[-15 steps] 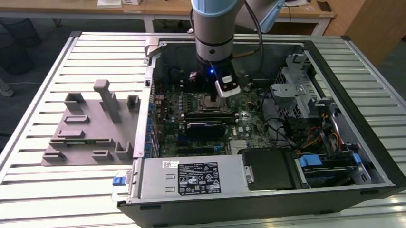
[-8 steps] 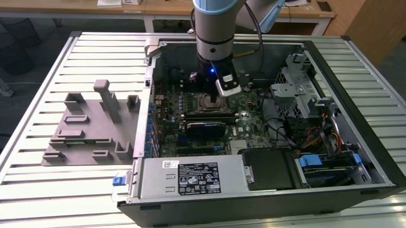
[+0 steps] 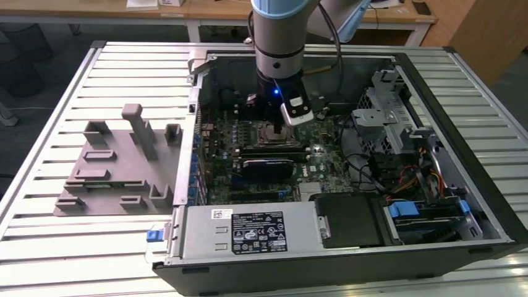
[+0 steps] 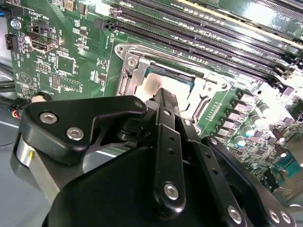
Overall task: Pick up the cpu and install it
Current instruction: 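Install the second cpu locking lever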
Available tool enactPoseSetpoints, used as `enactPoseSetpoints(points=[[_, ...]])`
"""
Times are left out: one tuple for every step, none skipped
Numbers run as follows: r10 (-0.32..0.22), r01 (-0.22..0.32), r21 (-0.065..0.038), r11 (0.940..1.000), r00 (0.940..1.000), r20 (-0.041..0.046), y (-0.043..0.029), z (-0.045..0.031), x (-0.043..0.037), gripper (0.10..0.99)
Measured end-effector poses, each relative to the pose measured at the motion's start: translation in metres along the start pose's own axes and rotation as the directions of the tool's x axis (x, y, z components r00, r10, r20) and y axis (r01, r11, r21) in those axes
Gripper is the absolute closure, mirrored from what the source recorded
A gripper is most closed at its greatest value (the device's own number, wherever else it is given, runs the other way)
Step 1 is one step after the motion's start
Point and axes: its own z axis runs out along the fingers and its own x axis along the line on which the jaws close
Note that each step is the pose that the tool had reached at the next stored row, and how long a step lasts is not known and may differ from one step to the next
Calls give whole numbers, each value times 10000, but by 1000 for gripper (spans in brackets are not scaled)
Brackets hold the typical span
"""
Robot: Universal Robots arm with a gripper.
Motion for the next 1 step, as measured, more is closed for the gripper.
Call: enactPoseSetpoints(points=[[0, 0, 0, 10000, 10000, 0, 0, 0, 0, 980]])
